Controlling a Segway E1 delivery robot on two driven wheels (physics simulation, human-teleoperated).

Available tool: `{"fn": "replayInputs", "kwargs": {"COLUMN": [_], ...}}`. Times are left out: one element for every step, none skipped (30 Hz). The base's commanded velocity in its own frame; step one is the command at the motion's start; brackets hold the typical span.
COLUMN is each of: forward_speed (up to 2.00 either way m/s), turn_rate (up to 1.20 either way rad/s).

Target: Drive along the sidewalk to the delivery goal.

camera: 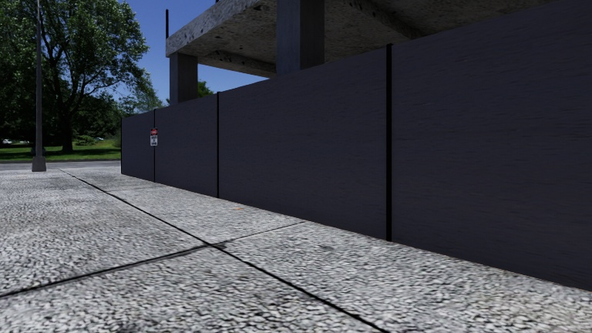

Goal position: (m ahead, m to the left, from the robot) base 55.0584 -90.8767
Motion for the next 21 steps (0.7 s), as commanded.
{"fn": "replayInputs", "kwargs": {"forward_speed": [0.00,0.00,0.00,0.00,0.00,0.00,0.00,0.00,0.00,0.00,0.00,0.00,0.00,0.00,0.00,0.00,0.00,0.00,0.00,0.00,0.00], "turn_rate": [0.00,0.00,0.00,0.00,0.00,0.00,0.00,0.00,0.00,0.00,0.00,0.00,0.00,0.00,0.00,0.00,0.00,0.00,0.00,0.00,0.00]}}
